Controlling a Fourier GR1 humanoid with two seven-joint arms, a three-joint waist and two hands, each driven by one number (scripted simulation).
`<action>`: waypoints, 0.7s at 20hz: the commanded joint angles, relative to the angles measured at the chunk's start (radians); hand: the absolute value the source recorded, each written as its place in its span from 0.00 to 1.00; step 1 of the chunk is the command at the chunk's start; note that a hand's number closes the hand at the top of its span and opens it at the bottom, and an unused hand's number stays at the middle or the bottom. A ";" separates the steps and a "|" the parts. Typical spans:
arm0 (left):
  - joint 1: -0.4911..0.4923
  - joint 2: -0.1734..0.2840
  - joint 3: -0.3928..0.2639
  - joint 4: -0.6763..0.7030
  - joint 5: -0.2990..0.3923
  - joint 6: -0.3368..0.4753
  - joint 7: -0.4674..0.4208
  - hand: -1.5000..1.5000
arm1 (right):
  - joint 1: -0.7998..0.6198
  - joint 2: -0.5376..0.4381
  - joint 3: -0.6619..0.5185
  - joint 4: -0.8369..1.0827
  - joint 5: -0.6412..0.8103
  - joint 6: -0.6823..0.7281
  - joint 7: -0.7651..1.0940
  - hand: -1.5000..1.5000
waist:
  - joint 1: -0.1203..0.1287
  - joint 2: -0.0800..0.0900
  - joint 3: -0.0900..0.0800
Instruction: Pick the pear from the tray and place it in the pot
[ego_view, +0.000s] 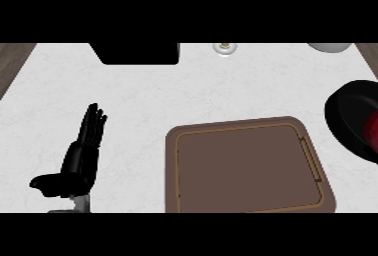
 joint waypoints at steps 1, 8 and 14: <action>-0.020 0.004 0.012 0.045 0.002 -0.022 -0.036 0.50 | -0.086 -0.034 -0.099 0.248 -0.038 -0.021 -0.136 1.00 | 0.007 0.003 0.000; -0.054 -0.008 0.000 0.000 -0.014 -0.013 0.042 0.50 | -0.229 -0.058 -0.098 0.559 -0.012 -0.035 -0.297 1.00 | 0.010 0.002 0.000; -0.040 -0.007 0.010 -0.006 -0.005 -0.021 0.039 0.50 | -0.297 -0.103 -0.068 0.886 0.025 -0.023 -0.470 1.00 | 0.017 0.004 0.000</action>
